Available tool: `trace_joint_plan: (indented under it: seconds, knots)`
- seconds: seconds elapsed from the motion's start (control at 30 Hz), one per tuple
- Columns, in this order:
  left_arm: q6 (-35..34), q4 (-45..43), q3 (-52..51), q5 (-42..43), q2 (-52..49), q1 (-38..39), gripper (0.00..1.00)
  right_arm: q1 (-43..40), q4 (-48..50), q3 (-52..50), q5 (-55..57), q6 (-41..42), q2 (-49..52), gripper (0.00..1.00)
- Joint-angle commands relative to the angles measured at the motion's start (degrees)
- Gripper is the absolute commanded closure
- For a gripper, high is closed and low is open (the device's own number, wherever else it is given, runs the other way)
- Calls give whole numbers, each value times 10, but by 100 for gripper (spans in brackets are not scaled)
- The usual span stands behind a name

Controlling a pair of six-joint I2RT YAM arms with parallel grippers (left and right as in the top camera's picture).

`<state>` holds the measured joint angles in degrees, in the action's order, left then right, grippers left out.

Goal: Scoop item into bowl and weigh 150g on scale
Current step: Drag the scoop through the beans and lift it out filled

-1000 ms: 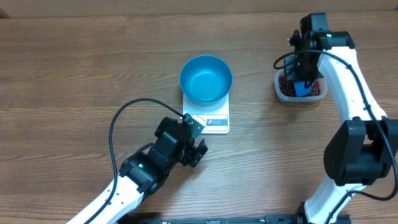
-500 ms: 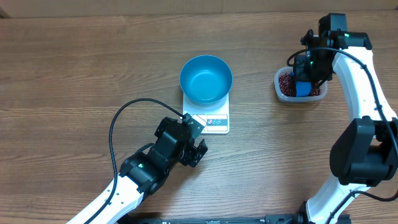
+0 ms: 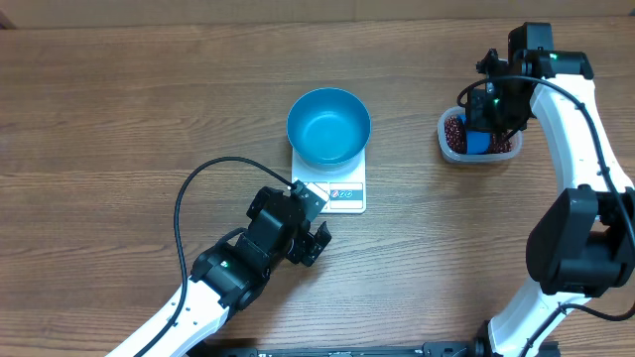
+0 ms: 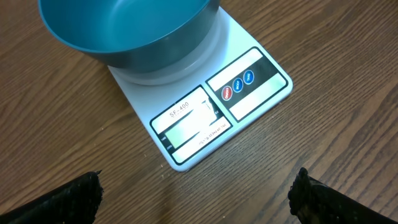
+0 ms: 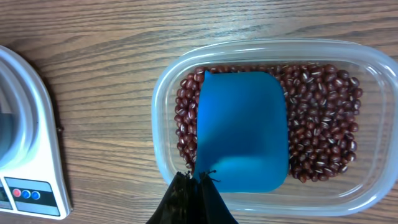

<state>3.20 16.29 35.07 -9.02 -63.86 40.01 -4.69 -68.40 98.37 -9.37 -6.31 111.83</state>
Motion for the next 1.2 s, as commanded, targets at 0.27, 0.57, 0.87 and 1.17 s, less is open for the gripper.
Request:
trace_joint_plan:
  seconds: [0.27,0.57,0.87,1.17]
  knots:
    - [7,0,-4,0,5,-3,0,-46,-18,3,-101,0,4,96]
    - [7,0,-4,0,5,-2,0,-97,-35,3,-167,0,4,96]
    - [7,-1,-4,0,5,-2,1,-101,-42,2,-167,18,5,96]
    - [7,0,-4,0,5,-2,1,-101,-46,2,-167,52,10,96]
